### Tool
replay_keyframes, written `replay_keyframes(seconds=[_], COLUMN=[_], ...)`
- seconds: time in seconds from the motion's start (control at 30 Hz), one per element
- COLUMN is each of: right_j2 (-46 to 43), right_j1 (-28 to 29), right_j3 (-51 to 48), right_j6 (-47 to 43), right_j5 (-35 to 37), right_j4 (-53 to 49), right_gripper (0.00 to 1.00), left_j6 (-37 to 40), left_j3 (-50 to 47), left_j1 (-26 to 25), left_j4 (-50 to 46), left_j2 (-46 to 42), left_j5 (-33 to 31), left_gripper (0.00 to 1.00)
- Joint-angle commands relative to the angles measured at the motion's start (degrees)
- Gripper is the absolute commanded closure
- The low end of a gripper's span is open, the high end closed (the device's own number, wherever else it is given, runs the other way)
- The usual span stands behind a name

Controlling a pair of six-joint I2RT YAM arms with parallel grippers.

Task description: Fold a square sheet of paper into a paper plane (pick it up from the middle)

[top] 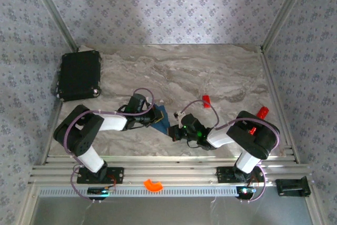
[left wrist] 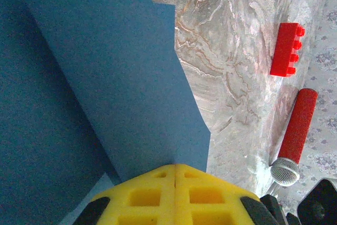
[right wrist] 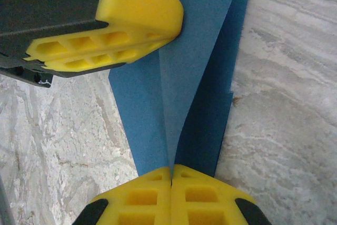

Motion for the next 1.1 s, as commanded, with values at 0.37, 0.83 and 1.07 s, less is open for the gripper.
replay_keyframes(seconds=[0.37, 0.83, 1.07], right_j2=[0.49, 0.47, 0.84], right_j1=[-1.24, -2.07, -2.33], right_j3=[2.03, 2.82, 3.21], right_j6=[0.51, 1.22, 1.18], right_j5=[-2.90, -4.27, -4.97], right_j4=[-8.69, -10.77, -11.42], right_gripper=[1.00, 1.00, 1.00], left_j6=[-0.11, -0.26, 0.06], left_j3=[0.06, -0.09, -0.15], left_j1=[-0.48, -0.46, -0.47], left_j4=[3.19, 2.61, 1.36], left_j2=[1.73, 4.24, 4.34], left_j5=[0.37, -1.36, -2.54], left_gripper=[0.95, 0.96, 0.96])
